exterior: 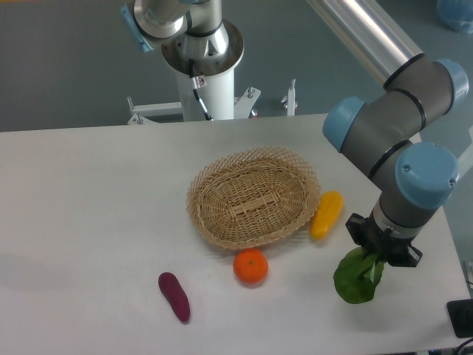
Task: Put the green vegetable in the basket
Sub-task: 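Hold the green bok choy in the gripper above the table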
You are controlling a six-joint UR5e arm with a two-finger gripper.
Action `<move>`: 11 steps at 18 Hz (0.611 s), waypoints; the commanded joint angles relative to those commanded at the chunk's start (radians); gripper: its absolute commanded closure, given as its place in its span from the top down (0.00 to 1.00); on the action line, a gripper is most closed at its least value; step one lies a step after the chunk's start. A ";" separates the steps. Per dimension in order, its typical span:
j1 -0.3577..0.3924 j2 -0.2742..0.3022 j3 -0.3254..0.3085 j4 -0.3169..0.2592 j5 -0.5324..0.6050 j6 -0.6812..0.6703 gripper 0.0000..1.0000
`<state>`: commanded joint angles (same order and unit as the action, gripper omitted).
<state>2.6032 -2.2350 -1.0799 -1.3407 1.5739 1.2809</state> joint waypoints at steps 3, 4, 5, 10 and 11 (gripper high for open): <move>0.000 0.002 -0.005 0.000 0.000 -0.002 0.23; 0.000 0.002 -0.005 0.000 0.000 -0.002 0.23; 0.000 0.002 -0.005 0.000 0.000 -0.002 0.23; 0.000 0.002 -0.003 0.000 0.000 -0.003 0.24; 0.000 0.000 -0.005 0.000 0.000 -0.003 0.24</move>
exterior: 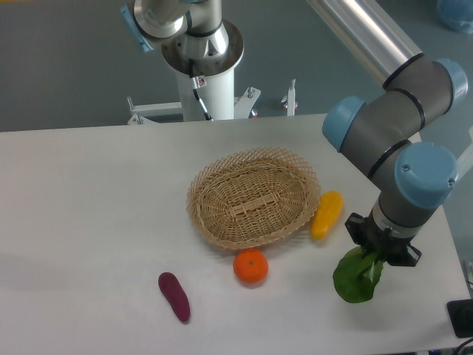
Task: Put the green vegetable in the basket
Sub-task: 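Hold the green bok choy in the gripper above the table, then carry the bok choy over the wicker basket and lower it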
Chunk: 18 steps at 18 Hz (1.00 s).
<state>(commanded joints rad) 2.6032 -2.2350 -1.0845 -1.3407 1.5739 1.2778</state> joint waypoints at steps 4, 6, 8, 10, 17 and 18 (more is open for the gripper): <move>0.002 0.005 -0.009 0.000 -0.011 0.002 0.23; 0.000 0.029 -0.049 0.011 -0.011 0.005 0.22; -0.005 0.073 -0.133 0.063 -0.011 0.006 0.22; -0.006 0.141 -0.252 0.119 -0.020 0.015 0.22; -0.012 0.291 -0.517 0.253 -0.086 0.098 0.22; -0.014 0.302 -0.537 0.253 -0.087 0.122 0.22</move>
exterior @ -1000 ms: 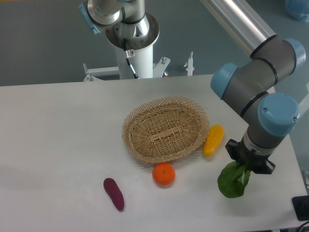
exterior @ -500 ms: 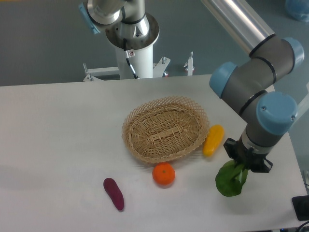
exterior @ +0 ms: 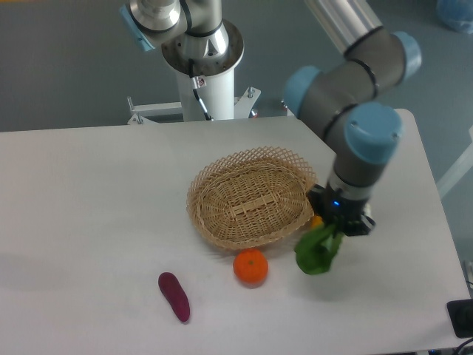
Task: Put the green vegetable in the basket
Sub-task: 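Carry the bok choy over the wicker basket and lower it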
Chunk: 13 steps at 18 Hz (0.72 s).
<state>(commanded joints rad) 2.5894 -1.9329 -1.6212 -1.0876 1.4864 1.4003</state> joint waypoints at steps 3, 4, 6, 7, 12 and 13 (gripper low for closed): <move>-0.003 0.044 -0.067 0.002 0.002 0.052 0.22; -0.009 0.063 -0.094 0.002 0.002 0.063 0.22; -0.023 0.094 -0.133 0.002 0.002 0.095 0.22; -0.025 0.110 -0.149 0.002 0.002 0.106 0.23; -0.067 0.143 -0.193 0.002 0.005 0.121 0.23; -0.080 0.144 -0.201 0.003 0.006 0.121 0.24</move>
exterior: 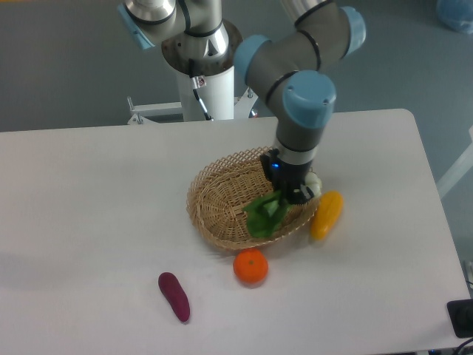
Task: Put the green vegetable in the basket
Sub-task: 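Carry the bok choy over the wicker basket and lower it, then lower the bok choy into the basket and open the gripper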
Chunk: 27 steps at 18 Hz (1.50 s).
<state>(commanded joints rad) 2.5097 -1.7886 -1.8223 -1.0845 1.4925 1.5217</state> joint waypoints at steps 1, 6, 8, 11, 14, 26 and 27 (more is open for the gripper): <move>-0.009 0.002 -0.006 -0.002 0.003 -0.002 0.24; -0.057 0.020 -0.045 -0.002 0.023 -0.003 0.27; -0.063 0.032 -0.058 -0.002 0.023 -0.002 0.35; -0.065 0.038 -0.071 -0.003 0.025 0.009 0.48; -0.065 0.046 -0.077 -0.003 0.023 0.014 0.67; -0.017 0.020 0.035 0.015 0.008 -0.008 1.00; -0.011 0.005 0.063 0.020 0.008 -0.008 1.00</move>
<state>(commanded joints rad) 2.4988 -1.7839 -1.7598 -1.0646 1.5002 1.5140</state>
